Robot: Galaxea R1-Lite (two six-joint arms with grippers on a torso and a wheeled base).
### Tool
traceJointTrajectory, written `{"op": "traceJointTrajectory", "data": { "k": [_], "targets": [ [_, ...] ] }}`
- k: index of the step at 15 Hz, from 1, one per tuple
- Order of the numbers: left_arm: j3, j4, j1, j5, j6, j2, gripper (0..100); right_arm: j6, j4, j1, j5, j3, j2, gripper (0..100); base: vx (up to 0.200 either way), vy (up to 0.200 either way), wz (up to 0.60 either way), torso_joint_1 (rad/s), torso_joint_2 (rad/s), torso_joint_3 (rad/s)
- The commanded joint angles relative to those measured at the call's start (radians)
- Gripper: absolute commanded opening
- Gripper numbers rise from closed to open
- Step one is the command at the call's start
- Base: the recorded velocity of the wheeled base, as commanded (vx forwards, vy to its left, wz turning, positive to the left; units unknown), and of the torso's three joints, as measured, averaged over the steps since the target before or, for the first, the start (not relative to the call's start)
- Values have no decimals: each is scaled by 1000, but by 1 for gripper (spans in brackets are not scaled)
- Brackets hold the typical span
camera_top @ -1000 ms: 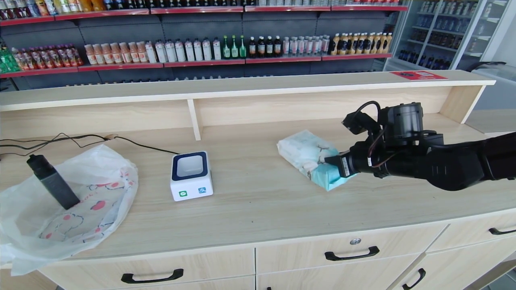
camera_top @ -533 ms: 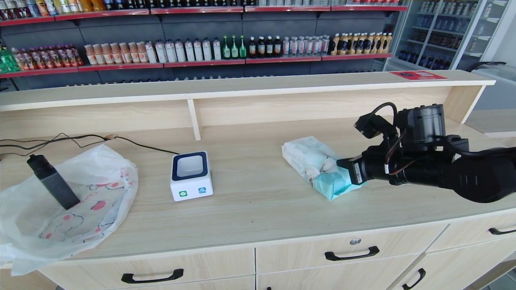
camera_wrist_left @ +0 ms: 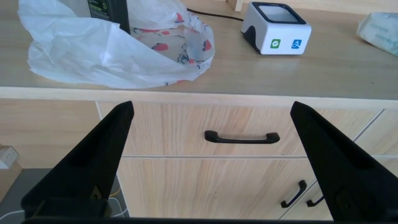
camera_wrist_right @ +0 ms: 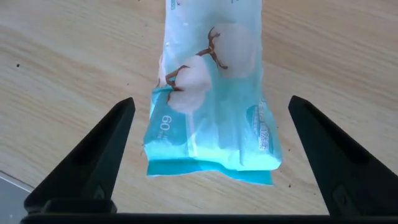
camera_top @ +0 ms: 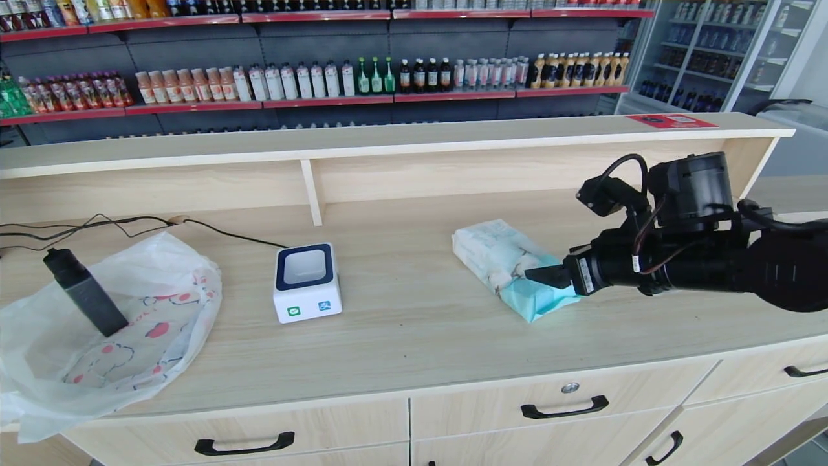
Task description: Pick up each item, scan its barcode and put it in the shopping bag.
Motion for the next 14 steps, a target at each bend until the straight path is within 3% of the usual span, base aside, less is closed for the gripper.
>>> {"op": "traceJointTrajectory", "data": {
  "k": [1, 4, 8, 14],
  "targets": [
    [0, 0, -1, 0, 0, 0, 100, -2, -2, 1, 4, -34, 18, 100, 0, 0, 0, 0, 0, 0],
    [0, 0, -1, 0, 1, 0, 100, -6, 20, 1, 52, -135, 81, 100, 0, 0, 0, 0, 0, 0],
    [0, 1, -1, 0, 3, 0, 100, -54, 281, -1, 47, -255, 138, 100, 0, 0, 0, 0, 0, 0],
    [0, 0, -1, -1, 6, 0, 100, -95, 345, -22, 47, -500, 316, 100, 0, 0, 0, 0, 0, 0]
  ]
}}
